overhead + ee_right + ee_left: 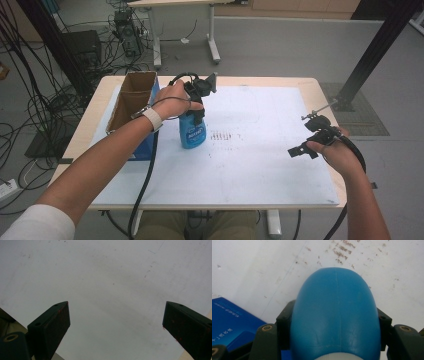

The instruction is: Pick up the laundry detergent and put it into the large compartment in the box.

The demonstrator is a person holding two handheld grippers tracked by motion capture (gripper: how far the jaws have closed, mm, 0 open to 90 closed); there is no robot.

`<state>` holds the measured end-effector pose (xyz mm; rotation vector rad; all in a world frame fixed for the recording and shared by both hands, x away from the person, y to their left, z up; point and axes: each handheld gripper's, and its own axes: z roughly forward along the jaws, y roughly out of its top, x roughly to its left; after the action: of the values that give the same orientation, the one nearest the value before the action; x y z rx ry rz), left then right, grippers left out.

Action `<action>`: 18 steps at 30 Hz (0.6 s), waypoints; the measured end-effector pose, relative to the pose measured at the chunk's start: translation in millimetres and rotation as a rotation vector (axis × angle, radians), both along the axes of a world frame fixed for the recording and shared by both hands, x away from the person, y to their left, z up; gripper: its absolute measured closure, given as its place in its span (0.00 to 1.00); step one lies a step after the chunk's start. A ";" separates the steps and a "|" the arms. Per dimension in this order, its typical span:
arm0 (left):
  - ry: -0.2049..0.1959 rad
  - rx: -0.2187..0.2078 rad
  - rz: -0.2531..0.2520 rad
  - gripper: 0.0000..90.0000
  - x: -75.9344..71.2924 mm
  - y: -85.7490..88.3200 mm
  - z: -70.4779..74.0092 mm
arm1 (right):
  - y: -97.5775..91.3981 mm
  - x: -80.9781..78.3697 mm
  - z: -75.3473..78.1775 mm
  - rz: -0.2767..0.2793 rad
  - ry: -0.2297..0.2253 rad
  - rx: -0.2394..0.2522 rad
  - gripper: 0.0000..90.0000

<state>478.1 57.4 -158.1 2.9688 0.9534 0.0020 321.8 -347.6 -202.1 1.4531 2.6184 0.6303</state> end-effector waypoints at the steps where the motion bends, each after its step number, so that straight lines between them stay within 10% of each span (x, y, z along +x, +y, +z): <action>1: -0.001 -0.001 0.003 0.43 -0.3 0.2 0.0 | 0.1 0.2 -0.1 0.000 0.000 0.000 0.08; 18: -0.001 0.000 0.005 0.43 -0.2 -0.1 0.0 | 0.0 0.8 -0.4 -0.001 0.002 -0.001 0.08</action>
<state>477.9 57.3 -158.2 2.9667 0.9602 0.0036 322.6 -347.6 -202.5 1.4551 2.6187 0.6280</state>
